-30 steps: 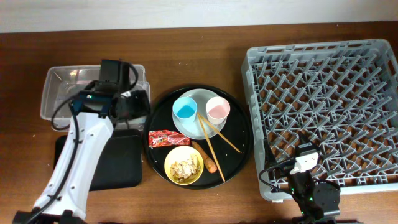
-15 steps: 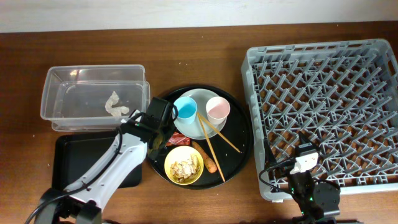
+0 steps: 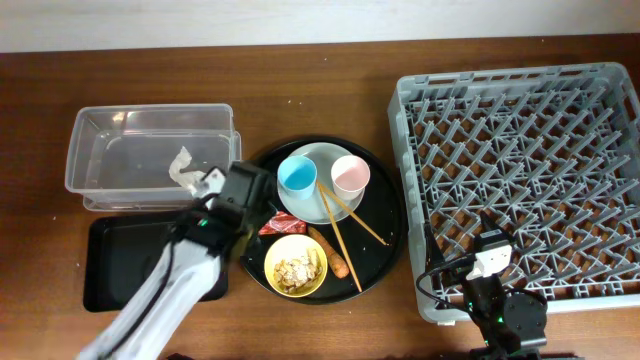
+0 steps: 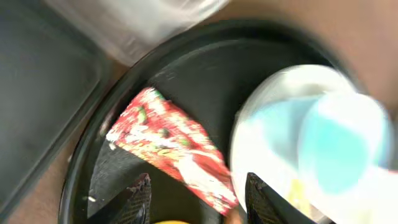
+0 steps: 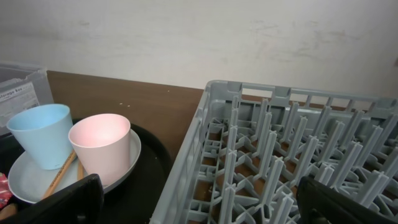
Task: Sort waste into correct bins and load items into the dishwasher rack
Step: 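Grasp the red snack wrapper with the left gripper and drop it in the clear bin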
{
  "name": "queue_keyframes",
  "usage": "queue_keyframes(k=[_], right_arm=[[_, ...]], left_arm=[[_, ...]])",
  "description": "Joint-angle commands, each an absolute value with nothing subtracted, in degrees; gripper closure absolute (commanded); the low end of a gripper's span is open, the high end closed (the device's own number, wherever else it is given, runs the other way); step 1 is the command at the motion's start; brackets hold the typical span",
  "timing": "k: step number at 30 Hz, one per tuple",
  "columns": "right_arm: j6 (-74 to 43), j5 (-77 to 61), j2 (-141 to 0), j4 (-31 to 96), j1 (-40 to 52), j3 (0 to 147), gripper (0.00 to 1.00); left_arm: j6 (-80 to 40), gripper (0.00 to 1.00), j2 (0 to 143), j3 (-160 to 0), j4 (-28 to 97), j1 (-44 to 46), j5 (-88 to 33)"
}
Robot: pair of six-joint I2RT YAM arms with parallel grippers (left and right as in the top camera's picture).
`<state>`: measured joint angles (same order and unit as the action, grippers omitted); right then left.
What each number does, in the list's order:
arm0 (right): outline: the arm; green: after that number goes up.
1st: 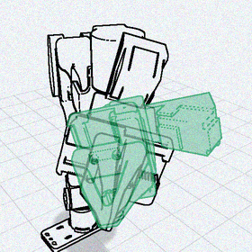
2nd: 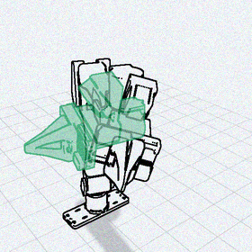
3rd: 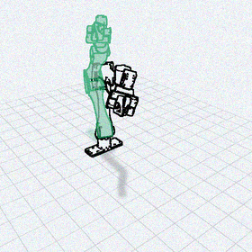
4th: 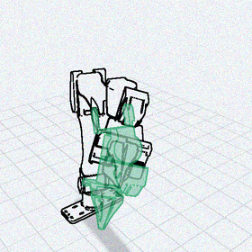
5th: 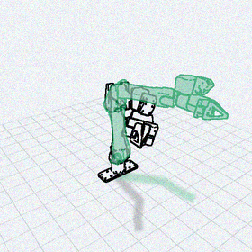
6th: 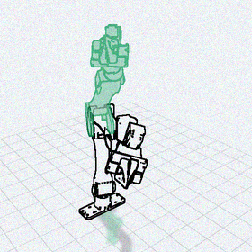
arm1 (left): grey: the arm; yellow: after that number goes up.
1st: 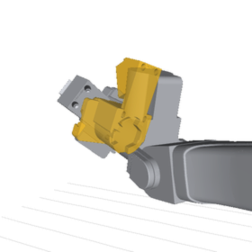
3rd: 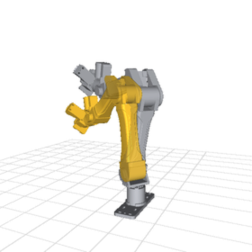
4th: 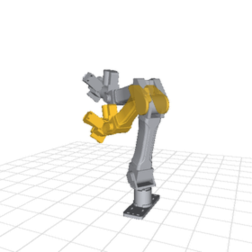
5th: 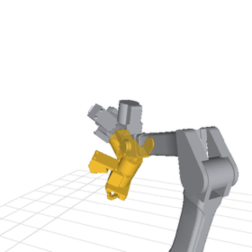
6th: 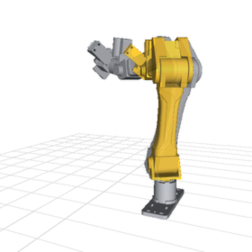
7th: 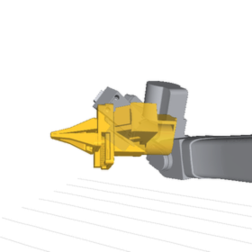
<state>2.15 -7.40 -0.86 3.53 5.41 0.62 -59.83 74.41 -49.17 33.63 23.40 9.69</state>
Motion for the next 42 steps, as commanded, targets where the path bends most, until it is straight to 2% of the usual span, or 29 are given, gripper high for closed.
queue_keyframes(k=[1, 2, 4, 5, 7, 8, 9, 11, 13, 14, 15, 16, 18, 19, 20, 22, 24, 30, 35, 37, 42], right_arm=[[2.04, -7.07, -0.43, 3.86, 5.61, 0.32, 0.02], [2.04, -7.07, -0.43, 3.86, 5.61, 0.32, 0.02], [2.07, -7.07, -0.43, 3.86, 5.61, 0.32, 0.02], [2.04, -7.07, -0.43, 3.86, 5.61, 0.32, 0.02], [2.04, -7.07, -0.43, 3.86, 5.61, 0.32, 0.02], [2.07, -7.07, -0.43, 3.86, 5.61, 0.32, 0.02], [2.04, -7.05, -0.43, 3.86, 5.61, 0.32, 0.02], [2.04, -7.07, -0.43, 3.86, 5.61, 0.32, 0.02], [2.04, -7.05, -0.43, 3.86, 5.61, 0.32, 0.02], [2.04, -7.05, -0.43, 3.86, 5.61, 0.32, 0.02], [2.04, -7.07, -0.43, 3.86, 5.61, 0.32, 0.02], [2.04, -7.07, -0.43, 3.86, 5.61, 0.32, 0.02], [2.04, -7.05, -0.43, 3.86, 5.61, 0.32, 0.02], [2.07, -7.07, -0.43, 3.86, 5.61, 0.32, 0.02], [2.04, -7.05, -0.43, 3.86, 5.61, 0.32, 0.02], [2.04, -7.07, -0.43, 3.86, 5.61, 0.32, 0.01], [2.04, -7.07, -0.43, 3.86, 5.61, 0.32, 0.02], [2.07, -7.07, -0.43, 3.86, 5.61, 0.32, 0.02], [2.04, -7.07, -0.43, 3.86, 5.61, 0.32, 0.02], [2.04, -7.05, -0.43, 3.86, 5.61, 0.32, 0.02], [2.04, -7.07, -0.43, 3.86, 5.61, 0.32, 0.02]], left_arm=[[-14.85, 0.16, 65.43, -49.01, 34.17, 23.53, 7.31], [-0.93, 0.16, 63.94, -49.01, 36.1, 23.53, 3.38], [14.09, 0.19, 63.09, -49.01, 41.67, 23.53, -0.78], [15.33, 0.28, 63.44, -48.99, 42.26, 23.53, -0.75], [17.65, 0.35, 64.9, -48.99, 39.72, 23.53, -0.73], [17.65, 0.26, 65.36, -48.99, 39.13, 23.53, -0.71], [17.65, 0.0, 65.47, -48.99, 39.07, 23.53, -0.71], [18.55, 0.04, 65.58, -48.99, 39.27, 23.53, -0.71], [25.76, 0.07, 66.89, -48.84, 39.44, 23.53, -0.69], [27.03, 0.11, 67.88, -48.84, 39.44, 23.53, -0.69], [29.89, 0.29, 70.39, -48.84, 39.38, 23.53, -0.69], [31.55, 0.37, 72.53, -48.84, 38.94, 23.53, -0.71], [34.63, 0.64, 77.93, -48.84, 36.53, 23.46, 0.38], [37.21, 0.71, 80.4, -48.84, 35.55, 23.46, 1.43], [40.38, 0.71, 82.89, -48.84, 34.39, 23.49, 2.81], [45.56, 0.64, 86.7, -48.84, 33.21, 23.46, 2.81], [48.66, 0.61, 88.31, -48.84, 33.12, 23.42, 2.81], [53.95, 0.54, 89.23, -48.84, 28.45, 18.92, -1.8], [56.49, 0.51, 93.62, -48.84, 27.66, 18.39, -2.22], [57.23, 0.47, 97.01, -48.84, 27.2, 18.39, -2.2], [57.34, 0.47, 99.96, -48.84, 26.37, 18.41, -2.15]])
